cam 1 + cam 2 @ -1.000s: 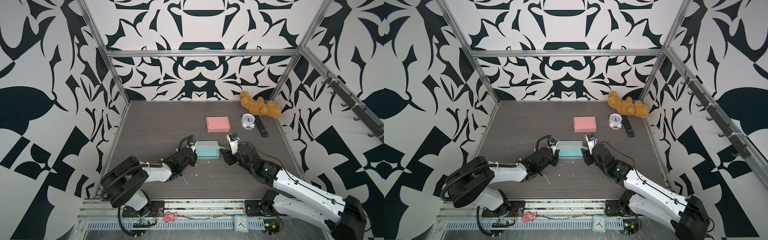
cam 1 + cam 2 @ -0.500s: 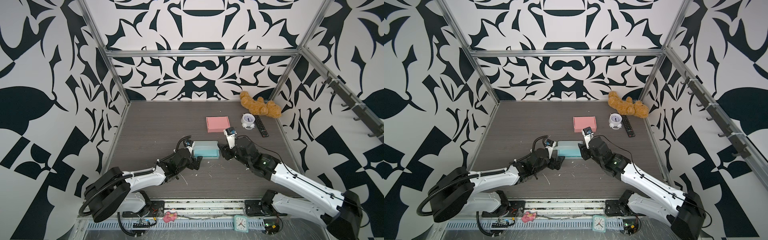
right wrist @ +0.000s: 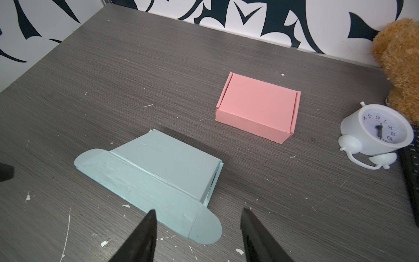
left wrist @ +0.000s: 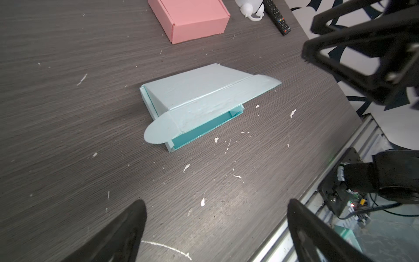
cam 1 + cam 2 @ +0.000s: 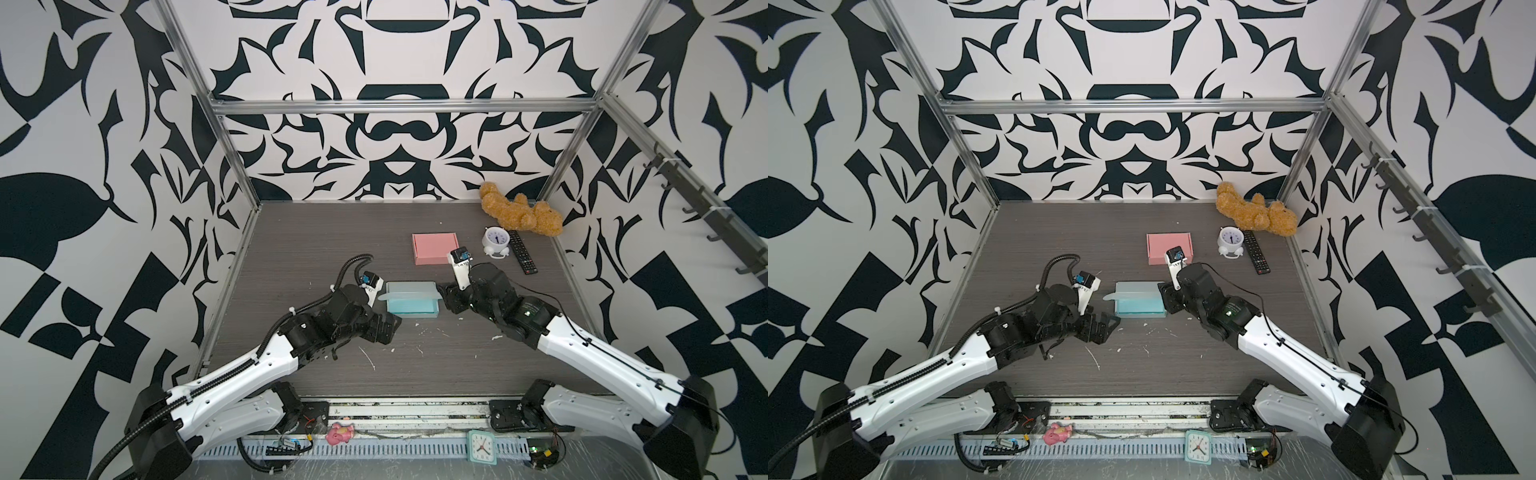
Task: Assemble paper box
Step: Fold the lid at the center of the table, then close the paper box at the center of the table.
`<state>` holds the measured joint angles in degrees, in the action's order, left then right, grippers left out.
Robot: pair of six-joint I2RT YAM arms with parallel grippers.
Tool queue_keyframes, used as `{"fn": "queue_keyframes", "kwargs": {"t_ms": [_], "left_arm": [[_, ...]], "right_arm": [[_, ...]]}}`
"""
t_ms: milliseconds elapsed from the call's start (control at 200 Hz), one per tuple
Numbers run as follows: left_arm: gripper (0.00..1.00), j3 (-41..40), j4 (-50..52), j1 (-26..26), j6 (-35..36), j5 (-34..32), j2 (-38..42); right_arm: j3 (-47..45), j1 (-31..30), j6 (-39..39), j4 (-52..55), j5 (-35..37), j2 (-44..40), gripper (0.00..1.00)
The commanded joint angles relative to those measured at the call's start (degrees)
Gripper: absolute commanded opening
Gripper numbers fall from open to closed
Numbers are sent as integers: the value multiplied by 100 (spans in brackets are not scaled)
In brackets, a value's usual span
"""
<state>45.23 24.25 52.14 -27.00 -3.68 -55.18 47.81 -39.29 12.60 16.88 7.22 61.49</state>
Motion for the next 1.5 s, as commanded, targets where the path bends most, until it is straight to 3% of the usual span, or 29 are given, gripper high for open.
{"fn": "queue_keyframes", "kwargs": {"t_ms": [0,115,390,620,1070,1495], "left_arm": [[100,441,833,-17,94,-66,-97],[98,706,670,-234,23,-160,-452],[93,877,-121,-1651,-77,1295,-1357],[89,975,-566,-2260,-8,1845,-2236],[76,1005,-1329,-2552,-62,2501,-3399],[71,544,-1851,-2551,-286,2768,-3635]], "right_arm": [[322,210,-67,110,-447,112,61],[419,411,-74,105,-708,375,61],[584,600,-90,-70,-1026,1035,61],[665,710,-162,-220,-1027,1394,61],[411,742,-72,-614,-1122,1780,60],[56,774,9,-801,-1189,1893,59]]}}
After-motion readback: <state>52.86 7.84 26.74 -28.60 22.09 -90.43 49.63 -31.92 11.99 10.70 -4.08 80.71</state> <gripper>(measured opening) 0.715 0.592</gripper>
